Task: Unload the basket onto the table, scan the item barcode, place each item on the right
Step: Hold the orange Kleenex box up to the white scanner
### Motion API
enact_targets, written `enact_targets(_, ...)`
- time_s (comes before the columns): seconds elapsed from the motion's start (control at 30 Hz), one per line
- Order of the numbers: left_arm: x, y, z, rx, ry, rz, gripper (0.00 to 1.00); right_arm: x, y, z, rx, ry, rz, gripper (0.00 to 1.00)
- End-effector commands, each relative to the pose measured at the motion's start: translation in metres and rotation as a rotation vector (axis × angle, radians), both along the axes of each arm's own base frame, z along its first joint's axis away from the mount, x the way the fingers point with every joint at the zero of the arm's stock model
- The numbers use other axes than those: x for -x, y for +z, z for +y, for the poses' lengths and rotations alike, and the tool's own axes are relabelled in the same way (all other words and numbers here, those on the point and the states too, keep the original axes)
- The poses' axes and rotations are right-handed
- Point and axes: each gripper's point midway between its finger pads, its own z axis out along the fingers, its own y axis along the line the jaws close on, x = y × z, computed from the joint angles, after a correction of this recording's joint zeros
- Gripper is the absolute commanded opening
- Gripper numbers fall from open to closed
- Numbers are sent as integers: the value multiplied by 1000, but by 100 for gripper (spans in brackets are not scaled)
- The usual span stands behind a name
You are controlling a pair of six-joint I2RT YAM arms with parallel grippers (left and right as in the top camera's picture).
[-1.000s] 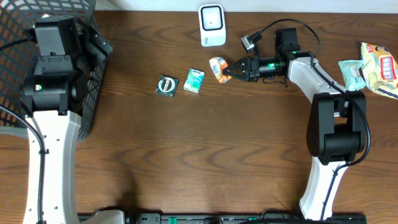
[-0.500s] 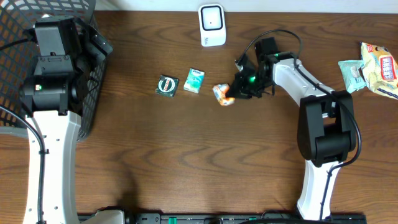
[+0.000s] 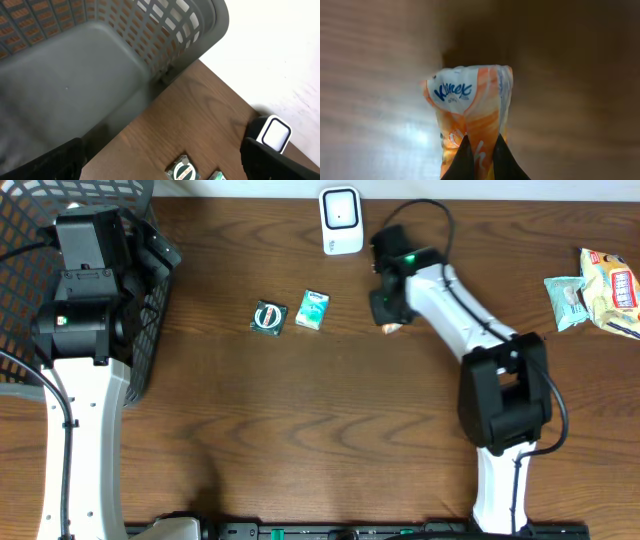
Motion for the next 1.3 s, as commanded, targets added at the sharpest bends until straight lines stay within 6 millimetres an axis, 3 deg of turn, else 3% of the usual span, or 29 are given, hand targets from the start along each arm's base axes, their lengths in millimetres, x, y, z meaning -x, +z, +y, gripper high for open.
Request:
enact_targets(0.0, 2, 2, 2, 7, 13, -6, 98, -30, 41, -7, 282, 86, -222, 1)
enact_targets(0.1, 2, 2, 2, 7, 13, -6, 98, -50, 54, 19, 312, 235, -318, 1)
enact_targets(0.3, 2, 2, 2, 7, 13, -6, 98, -77, 74, 31, 352, 353, -432, 1)
enact_targets(0.47, 2, 2, 2, 7, 13, -6, 98, -110, 108, 39, 369, 388, -613, 1)
enact_targets(0.63, 2, 2, 2, 7, 13, -6, 98, -128, 124, 69, 342, 549, -730, 1)
enact_targets(0.73, 2, 2, 2, 7, 13, -6, 98, -144, 137, 73, 393, 554, -831, 1)
enact_targets(0.8, 2, 2, 2, 7, 13, -6, 98, -151, 138, 76, 420, 575, -870, 1)
enact_targets(1.03, 2, 2, 2, 7, 13, -6, 98, -172, 115, 94, 540, 720, -959, 1)
enact_targets(1.27, 2, 2, 2, 7, 13, -6, 98, -177, 98, 96, 532, 710, -965, 1)
